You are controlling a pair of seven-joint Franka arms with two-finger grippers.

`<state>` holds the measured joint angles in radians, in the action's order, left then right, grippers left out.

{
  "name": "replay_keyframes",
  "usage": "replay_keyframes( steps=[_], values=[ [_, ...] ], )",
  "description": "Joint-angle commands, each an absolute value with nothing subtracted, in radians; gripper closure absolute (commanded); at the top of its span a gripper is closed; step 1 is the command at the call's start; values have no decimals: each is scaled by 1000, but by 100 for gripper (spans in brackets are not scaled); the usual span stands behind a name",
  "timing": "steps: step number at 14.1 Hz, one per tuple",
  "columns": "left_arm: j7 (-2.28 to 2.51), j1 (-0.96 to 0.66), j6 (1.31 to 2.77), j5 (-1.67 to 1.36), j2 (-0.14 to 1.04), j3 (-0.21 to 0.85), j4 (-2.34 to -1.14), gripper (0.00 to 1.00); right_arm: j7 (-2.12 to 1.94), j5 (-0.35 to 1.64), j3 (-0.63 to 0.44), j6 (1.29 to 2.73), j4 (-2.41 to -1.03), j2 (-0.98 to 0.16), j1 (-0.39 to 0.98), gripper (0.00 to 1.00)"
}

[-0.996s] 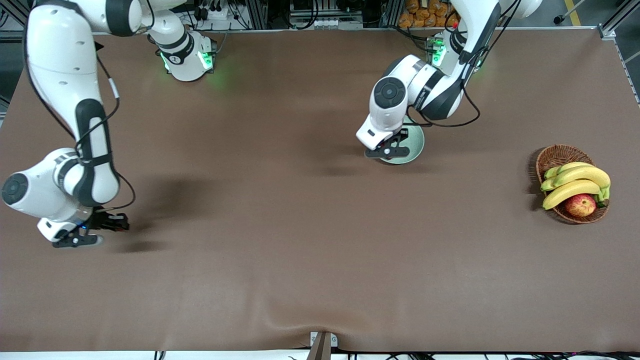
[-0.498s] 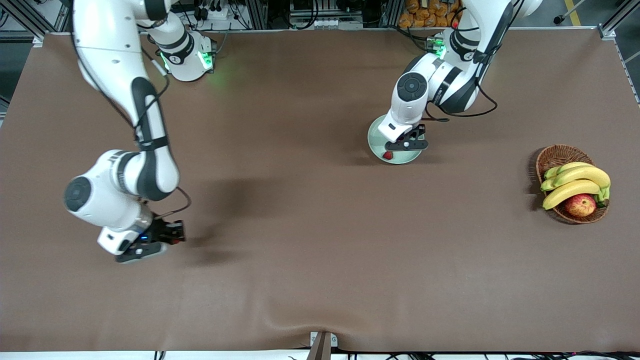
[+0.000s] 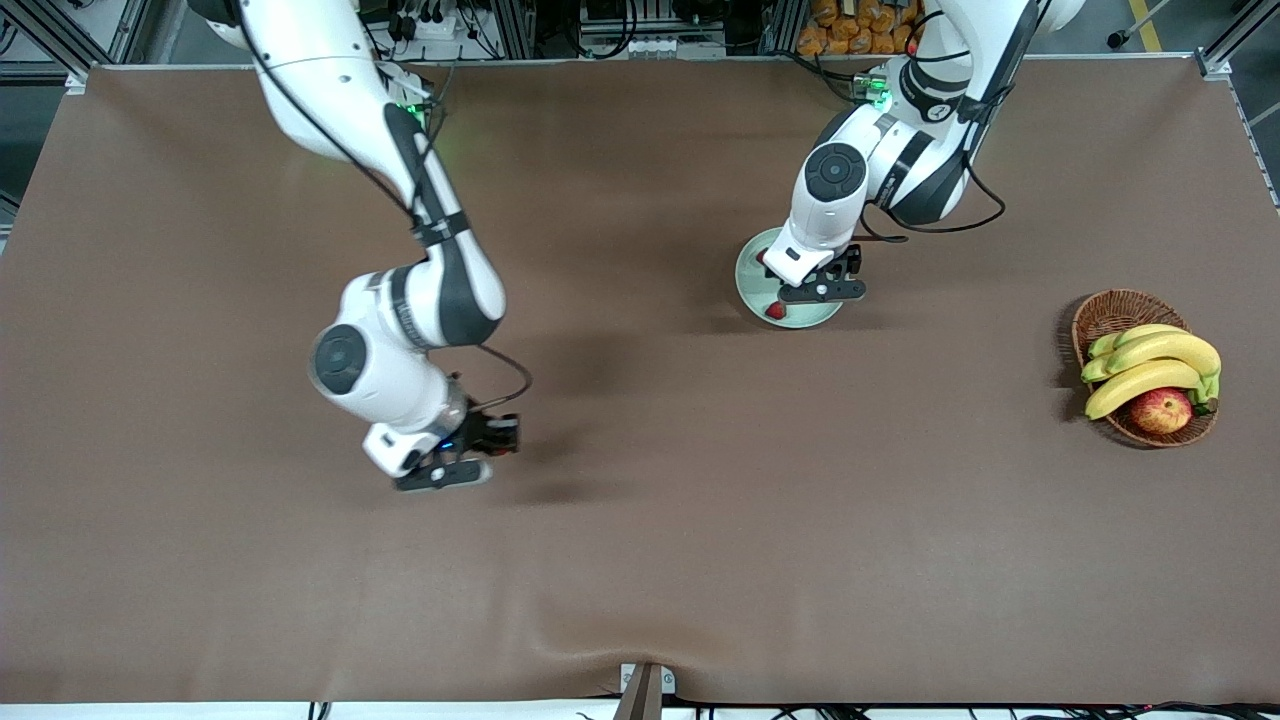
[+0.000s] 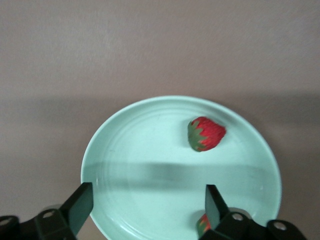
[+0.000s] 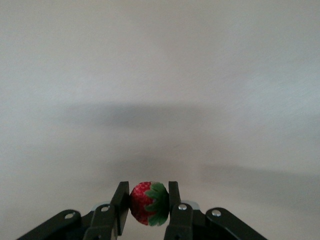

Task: Collect all strawberries into plate
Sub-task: 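Carry the last strawberry to mid-table and release it with the right gripper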

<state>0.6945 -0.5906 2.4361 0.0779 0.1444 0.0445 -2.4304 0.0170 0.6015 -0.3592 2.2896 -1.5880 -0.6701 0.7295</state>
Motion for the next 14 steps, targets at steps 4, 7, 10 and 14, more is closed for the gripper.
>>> replay_keyframes(
  steps=[4,7,10,14],
  values=[
    [704,-575,2329,101,146,51,-2298,0,279,611,-347,2414,-1565,-739,891,100],
    [706,-555,2313,101,152,52,-2243,0,377,611,-347,2404,-1580,-746,960,100],
    [707,-540,2313,101,181,52,-2183,0,423,611,-344,2405,-1586,-767,1006,100],
    [709,-532,2313,101,232,52,-2106,0,433,612,-341,2419,-1577,-811,1045,91]
  ],
)
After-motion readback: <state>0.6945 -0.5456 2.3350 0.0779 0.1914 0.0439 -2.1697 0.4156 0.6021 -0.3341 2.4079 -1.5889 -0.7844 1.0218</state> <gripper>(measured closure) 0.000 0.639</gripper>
